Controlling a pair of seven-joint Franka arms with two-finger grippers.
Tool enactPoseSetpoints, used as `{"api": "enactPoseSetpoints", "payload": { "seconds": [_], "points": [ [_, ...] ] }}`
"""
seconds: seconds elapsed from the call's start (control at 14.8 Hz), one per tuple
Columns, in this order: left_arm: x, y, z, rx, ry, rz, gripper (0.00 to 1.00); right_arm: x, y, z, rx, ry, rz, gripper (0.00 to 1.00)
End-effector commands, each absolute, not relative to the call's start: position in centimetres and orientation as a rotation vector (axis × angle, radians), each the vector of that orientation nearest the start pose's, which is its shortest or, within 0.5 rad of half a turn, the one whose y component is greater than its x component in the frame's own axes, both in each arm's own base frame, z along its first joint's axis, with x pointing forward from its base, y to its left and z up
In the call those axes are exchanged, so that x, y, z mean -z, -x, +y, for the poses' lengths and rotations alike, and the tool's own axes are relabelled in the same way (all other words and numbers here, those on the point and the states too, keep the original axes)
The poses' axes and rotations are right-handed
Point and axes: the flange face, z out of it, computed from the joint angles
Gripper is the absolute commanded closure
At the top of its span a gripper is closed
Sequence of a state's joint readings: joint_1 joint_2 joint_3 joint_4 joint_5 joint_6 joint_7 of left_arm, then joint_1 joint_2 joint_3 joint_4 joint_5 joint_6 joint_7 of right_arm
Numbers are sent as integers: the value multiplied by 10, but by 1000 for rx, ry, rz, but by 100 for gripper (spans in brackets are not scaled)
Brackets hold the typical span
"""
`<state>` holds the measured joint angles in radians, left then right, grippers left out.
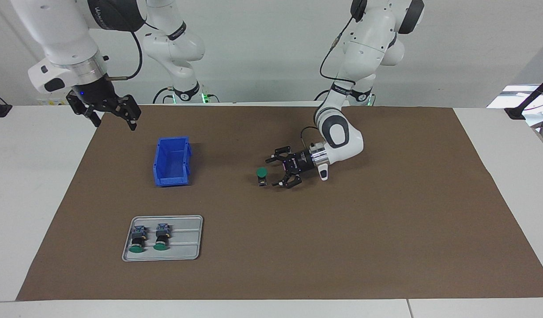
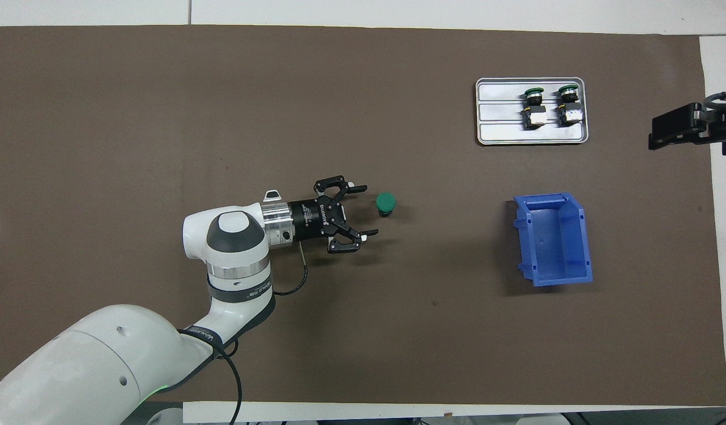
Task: Place and press button with both arms
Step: 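Open the left gripper, leaving the green button on the table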
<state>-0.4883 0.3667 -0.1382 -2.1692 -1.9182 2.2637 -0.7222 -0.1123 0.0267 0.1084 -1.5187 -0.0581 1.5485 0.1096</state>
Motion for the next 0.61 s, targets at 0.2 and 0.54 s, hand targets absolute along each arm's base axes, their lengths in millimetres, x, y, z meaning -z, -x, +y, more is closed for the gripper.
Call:
{"api": "enactPoseSetpoints", "payload": {
  "seconds": [0.2, 0.54],
  "points": [
    [-253, -446, -297, 1071, -1526, 1474, 0, -633, -554, -12, -4, 3196, 155, 1],
    [-283, -515, -197, 1054, -1747, 1299, 0, -633, -554, -12, -4, 3196, 155, 1]
  ]
}}
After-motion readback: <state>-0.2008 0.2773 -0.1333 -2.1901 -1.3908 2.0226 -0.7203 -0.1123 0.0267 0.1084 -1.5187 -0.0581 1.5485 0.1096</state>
